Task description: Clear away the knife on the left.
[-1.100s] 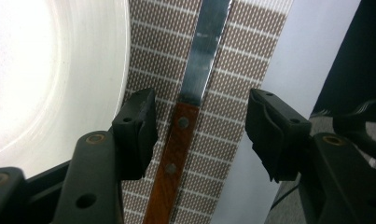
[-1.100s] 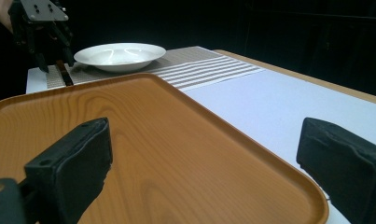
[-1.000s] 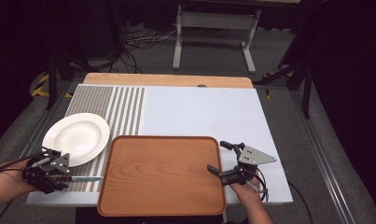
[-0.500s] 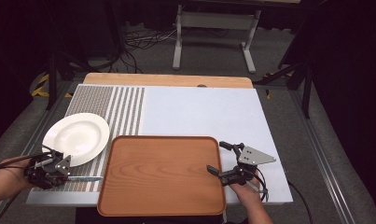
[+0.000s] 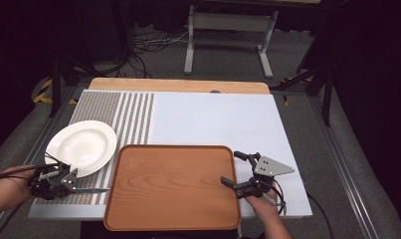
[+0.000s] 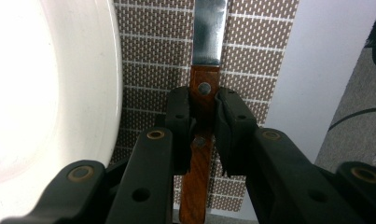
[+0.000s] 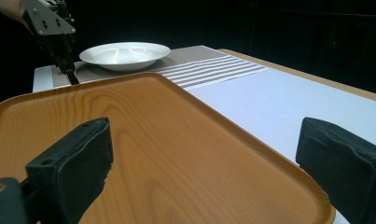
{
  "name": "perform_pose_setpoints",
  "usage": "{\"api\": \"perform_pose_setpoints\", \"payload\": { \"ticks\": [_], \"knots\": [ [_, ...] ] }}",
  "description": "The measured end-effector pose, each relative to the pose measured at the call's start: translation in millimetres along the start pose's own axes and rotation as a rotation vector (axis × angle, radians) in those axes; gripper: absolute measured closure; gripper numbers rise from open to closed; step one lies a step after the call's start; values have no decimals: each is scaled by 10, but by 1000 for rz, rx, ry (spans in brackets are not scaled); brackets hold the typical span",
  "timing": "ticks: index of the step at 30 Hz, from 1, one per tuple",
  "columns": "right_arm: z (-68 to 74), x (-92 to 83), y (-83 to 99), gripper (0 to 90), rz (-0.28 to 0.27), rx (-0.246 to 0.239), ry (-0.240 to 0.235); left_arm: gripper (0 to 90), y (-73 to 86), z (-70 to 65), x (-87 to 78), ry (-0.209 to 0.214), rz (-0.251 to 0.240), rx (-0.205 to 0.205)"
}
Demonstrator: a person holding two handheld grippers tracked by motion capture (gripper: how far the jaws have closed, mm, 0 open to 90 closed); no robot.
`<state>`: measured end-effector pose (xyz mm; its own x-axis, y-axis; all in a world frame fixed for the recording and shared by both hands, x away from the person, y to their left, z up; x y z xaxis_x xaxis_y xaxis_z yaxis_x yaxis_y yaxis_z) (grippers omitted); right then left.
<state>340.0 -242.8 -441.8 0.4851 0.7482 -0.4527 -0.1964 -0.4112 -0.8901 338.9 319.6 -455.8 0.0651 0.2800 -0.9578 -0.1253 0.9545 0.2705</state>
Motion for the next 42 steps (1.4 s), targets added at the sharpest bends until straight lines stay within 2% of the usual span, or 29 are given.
{"api": "perform_pose_setpoints", "payload": {
  "ticks": [5, 9, 12, 22, 32, 36, 37, 42],
  "knots": [
    [-1, 0, 1, 44, 2, 0, -1, 775, 6, 6, -2, -4, -5, 8],
    [-3, 3, 1, 44, 3, 1, -3, 775, 27, -9, 3, 4, -15, -17],
    [-5, 4, 2, 44, 2, 3, -5, 777, 42, -17, -23, -3, -13, -18],
    [-12, -4, 3, 44, -2, 9, -3, 777, 165, -32, -233, -5, -91, -87],
    [-19, -6, 5, 44, -3, 14, -3, 776, 148, -73, -496, -13, -176, -134],
    [-22, -8, 5, 44, -3, 17, -5, 776, 121, -71, -579, 4, -216, -176],
    [-22, -8, 5, 44, -4, 16, -5, 777, 102, -71, -596, 6, -220, -201],
    [-20, -20, 3, 45, -7, 15, -2, 777, 15, -50, -652, 42, -233, -261]
  ]
}}
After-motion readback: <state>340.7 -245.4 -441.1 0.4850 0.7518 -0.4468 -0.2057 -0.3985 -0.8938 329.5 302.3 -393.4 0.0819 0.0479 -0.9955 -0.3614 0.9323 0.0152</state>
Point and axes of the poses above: each handheld gripper's, and its own axes: x roughly forward along the jaws, y roughly out of its underside, z roughly to its left, the point moved 1 cm from there along x, roughly forward along the jaws, and after that the axes turned 13 degrees about z, right-handed, at the moved point
